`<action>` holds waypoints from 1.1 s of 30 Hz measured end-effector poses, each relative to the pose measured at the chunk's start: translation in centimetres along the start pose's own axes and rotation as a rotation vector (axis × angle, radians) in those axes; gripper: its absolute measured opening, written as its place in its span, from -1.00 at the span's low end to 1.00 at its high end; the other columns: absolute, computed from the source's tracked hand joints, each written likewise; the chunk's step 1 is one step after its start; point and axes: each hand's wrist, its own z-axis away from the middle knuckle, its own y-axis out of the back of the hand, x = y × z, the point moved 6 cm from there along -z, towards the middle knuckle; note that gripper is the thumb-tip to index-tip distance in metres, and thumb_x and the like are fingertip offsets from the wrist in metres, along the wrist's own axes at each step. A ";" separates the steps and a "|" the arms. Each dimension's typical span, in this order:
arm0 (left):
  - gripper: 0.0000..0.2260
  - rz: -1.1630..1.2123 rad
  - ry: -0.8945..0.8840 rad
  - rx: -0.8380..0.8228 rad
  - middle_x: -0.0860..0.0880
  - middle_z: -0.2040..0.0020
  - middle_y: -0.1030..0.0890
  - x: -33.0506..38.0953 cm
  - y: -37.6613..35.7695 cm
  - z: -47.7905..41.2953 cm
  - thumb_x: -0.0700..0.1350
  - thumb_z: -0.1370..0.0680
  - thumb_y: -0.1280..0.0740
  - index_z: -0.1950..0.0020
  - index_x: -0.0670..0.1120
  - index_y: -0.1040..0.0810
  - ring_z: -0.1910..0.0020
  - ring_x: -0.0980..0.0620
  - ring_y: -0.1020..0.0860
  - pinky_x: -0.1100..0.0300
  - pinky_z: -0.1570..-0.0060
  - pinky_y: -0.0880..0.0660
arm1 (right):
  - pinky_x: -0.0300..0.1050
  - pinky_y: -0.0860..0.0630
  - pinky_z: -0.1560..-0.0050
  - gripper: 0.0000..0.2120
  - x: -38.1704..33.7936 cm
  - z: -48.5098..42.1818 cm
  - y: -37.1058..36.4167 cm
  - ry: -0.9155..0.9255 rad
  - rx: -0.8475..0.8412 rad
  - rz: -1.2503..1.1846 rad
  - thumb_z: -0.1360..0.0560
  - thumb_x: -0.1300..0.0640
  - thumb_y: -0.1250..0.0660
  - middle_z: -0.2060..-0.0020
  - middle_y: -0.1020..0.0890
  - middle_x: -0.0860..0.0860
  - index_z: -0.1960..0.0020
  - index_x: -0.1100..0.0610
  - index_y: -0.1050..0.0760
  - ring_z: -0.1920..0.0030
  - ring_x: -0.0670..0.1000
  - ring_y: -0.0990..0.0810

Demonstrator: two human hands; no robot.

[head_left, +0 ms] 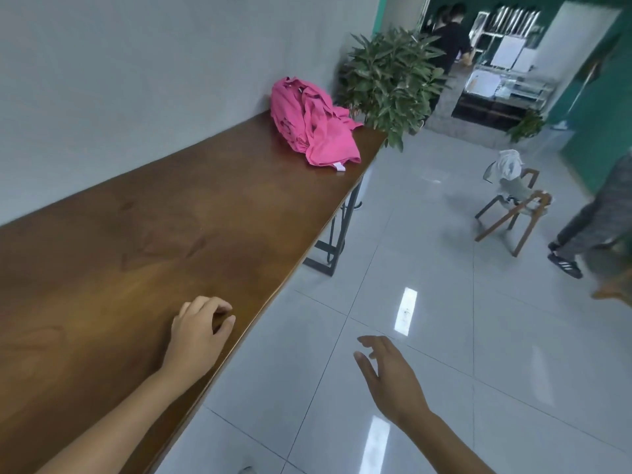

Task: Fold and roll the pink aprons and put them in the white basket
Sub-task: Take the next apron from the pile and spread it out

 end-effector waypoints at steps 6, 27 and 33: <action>-0.86 -0.060 -0.046 -0.022 0.09 -0.14 -0.53 0.1 -2.7 -10.6 0.00 -0.59 -0.40 -0.13 0.05 -0.56 -0.20 -0.01 -0.46 -0.04 -0.17 -0.41 | -0.43 -0.38 0.06 -0.39 0.4 -8.5 2.0 -0.046 0.027 0.021 -0.50 -0.40 0.11 -0.19 -0.45 -0.32 -0.37 -0.15 -0.40 -0.10 -0.24 -0.51; -0.47 -0.341 0.187 -0.004 -0.08 -0.61 -0.24 1.0 -10.1 -32.2 0.22 -0.66 -0.12 -0.57 0.02 -0.33 -0.62 -0.06 -0.11 -0.06 -0.56 -0.07 | -0.38 -0.40 -0.12 -0.66 2.6 -35.8 6.3 0.064 -0.053 0.068 -0.66 -0.12 -0.14 -0.27 -0.54 -0.16 -0.39 -0.08 -0.42 -0.19 -0.19 -0.51; -0.51 -0.405 0.222 0.022 -0.03 -0.59 -0.29 1.0 -9.9 -32.5 0.21 -0.65 -0.17 -0.53 0.05 -0.39 -0.60 -0.03 -0.17 -0.06 -0.54 -0.12 | -0.17 -0.45 -0.25 -0.69 1.4 -49.6 7.5 0.178 -0.001 0.080 -0.67 -0.06 -0.17 -0.32 -0.52 -0.06 -0.36 -0.02 -0.47 -0.26 -0.06 -0.50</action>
